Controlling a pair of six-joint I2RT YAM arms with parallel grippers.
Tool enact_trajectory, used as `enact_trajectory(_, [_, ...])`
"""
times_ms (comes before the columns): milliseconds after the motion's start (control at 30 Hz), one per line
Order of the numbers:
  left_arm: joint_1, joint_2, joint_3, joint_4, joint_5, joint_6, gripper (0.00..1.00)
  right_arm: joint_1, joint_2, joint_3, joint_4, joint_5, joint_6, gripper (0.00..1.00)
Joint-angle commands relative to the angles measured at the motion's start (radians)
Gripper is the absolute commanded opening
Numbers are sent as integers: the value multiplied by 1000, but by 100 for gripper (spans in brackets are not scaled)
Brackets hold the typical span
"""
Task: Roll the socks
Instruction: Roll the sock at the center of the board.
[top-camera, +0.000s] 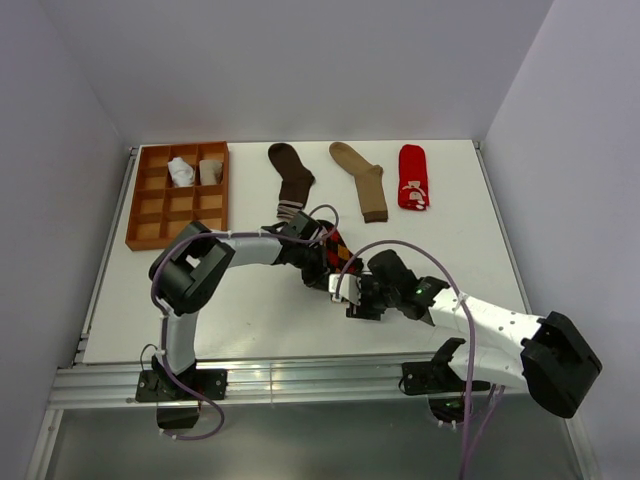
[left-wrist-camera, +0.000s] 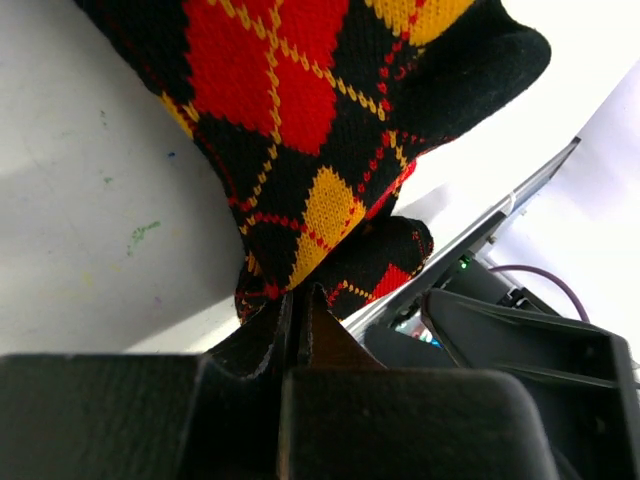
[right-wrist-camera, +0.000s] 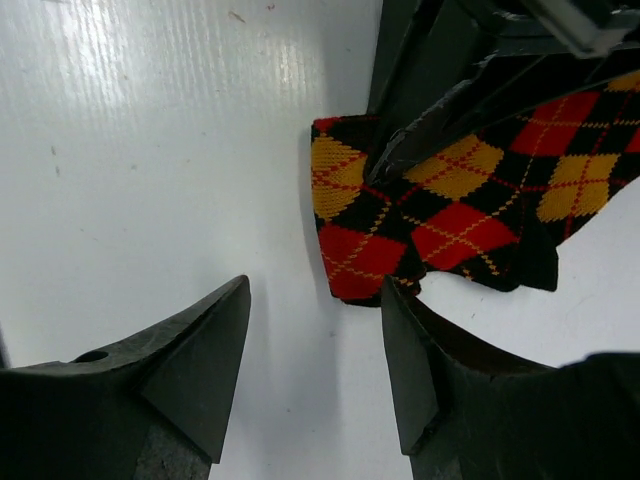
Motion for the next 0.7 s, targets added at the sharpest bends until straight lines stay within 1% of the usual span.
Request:
enact_trajectory(0, [4,52,-9,-112,-36,21,0,33,-19,-30,128,83,-48,62])
enact_trajectory(167, [4,61,-11,-104,-21,27,0,106,7,-70,213,184,-79,62])
enact_trajectory(433, [9,72,5,-118,-9,45,0,166,91,-76,256,238,-122,61])
enact_trajectory(500, [9,72,6,-122,-7,48,0,172,117,-70,256,240,-119,59])
enact_trajectory(600, [15,70,5,-121,4,54,0,172,151,-59,256,240,-119,52])
enact_trajectory(633, [15,70,6,-124,4,59,0,174,160,-52,257,244,-117,48])
enact_trajectory(667, [17,70,8,-125,8,62,0,174,171,-47,256,249,-115,48])
